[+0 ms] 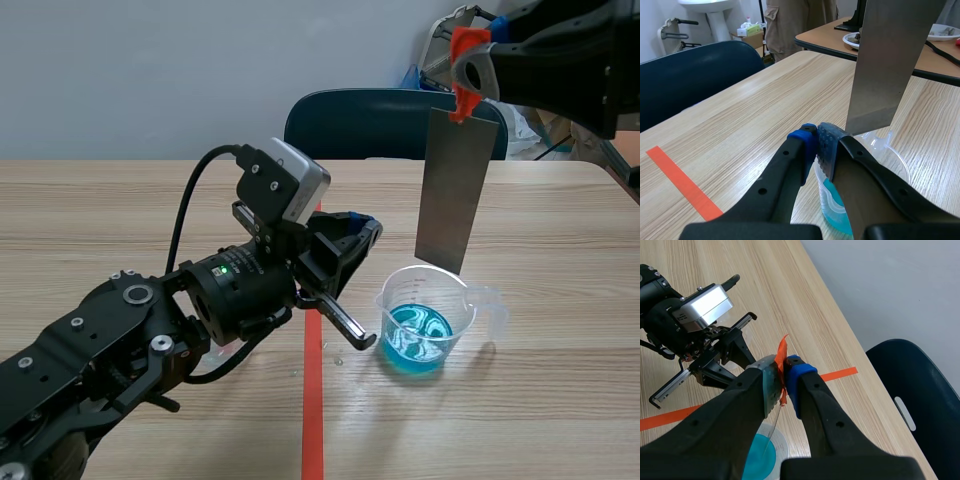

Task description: Do the redox reaction experiment

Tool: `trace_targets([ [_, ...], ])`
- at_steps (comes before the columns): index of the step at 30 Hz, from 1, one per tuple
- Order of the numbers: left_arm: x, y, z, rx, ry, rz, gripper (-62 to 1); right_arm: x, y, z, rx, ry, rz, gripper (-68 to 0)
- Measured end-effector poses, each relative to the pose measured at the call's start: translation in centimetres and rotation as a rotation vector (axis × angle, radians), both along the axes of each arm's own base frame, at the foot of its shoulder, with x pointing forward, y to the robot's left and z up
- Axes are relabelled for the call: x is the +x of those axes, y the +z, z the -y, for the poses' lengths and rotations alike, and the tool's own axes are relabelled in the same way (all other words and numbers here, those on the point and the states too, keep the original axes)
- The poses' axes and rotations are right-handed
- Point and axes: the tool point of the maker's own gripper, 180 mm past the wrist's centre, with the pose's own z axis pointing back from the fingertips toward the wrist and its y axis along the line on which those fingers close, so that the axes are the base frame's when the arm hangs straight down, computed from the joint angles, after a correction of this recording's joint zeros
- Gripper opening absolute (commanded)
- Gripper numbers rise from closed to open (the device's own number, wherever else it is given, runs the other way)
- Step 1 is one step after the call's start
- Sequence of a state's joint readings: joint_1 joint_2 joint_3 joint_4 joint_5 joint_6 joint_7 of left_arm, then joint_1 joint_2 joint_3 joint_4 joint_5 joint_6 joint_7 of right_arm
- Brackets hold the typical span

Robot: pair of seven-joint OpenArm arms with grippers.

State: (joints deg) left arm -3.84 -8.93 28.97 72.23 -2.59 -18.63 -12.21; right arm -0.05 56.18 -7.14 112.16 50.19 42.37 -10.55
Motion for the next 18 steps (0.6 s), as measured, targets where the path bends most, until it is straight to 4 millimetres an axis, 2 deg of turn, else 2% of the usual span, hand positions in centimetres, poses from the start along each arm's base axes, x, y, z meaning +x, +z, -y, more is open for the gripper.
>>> trace_targets([
  [11,-0.3,-1.7,-2.5,0.081,-0.003,-0.001,-58.0,0.0,0.0,0.0,0.000,0.000,0.000,-66.9],
  [16,-1.6,-3.5,-3.7,0.121,-0.008,-0.042,-58.0,0.0,0.0,0.0,0.000,0.000,0.000,-66.9],
  [18,-2.3,-3.6,-4.2,0.121,-0.015,-0.038,-58.0,0.0,0.0,0.0,0.000,0.000,0.000,-66.9],
])
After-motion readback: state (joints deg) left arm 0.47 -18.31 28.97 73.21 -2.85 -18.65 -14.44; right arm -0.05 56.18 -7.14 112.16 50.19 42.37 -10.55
